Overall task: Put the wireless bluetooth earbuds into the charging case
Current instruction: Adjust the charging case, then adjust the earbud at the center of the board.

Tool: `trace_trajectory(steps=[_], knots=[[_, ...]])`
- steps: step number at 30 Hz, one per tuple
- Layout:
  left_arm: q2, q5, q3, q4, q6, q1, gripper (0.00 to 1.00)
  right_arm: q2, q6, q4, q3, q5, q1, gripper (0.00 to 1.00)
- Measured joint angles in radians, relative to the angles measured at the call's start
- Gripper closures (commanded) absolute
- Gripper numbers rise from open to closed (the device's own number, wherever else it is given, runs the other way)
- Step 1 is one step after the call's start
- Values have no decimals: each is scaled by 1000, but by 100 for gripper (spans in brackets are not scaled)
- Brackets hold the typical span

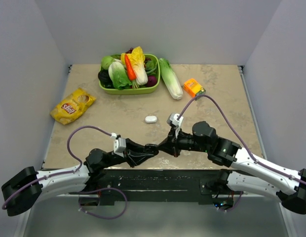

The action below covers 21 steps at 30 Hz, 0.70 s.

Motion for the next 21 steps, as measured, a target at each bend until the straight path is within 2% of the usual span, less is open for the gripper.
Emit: trace_trajectory(steps=[3,8,11,16,17,21], knots=[[-11,-2,0,8,0,-4,100,-47,-12,-32,18,9,0,67],[-69,-8,0,10,1,-5,100,-184,-26,-68,39,158,-5,62],[-100,-9,0,8,3,-5,100,-184,-7,-58,36,267,-32,62],[-126,-10,0,8,3,-5,100,3,65,58,-74,311,-151,62],[-130,-10,0,8,2,-5,100,69,79,84,-106,311,-170,59],[-152,-12,0,4,2,-5,100,333,107,131,-164,309,-193,58]])
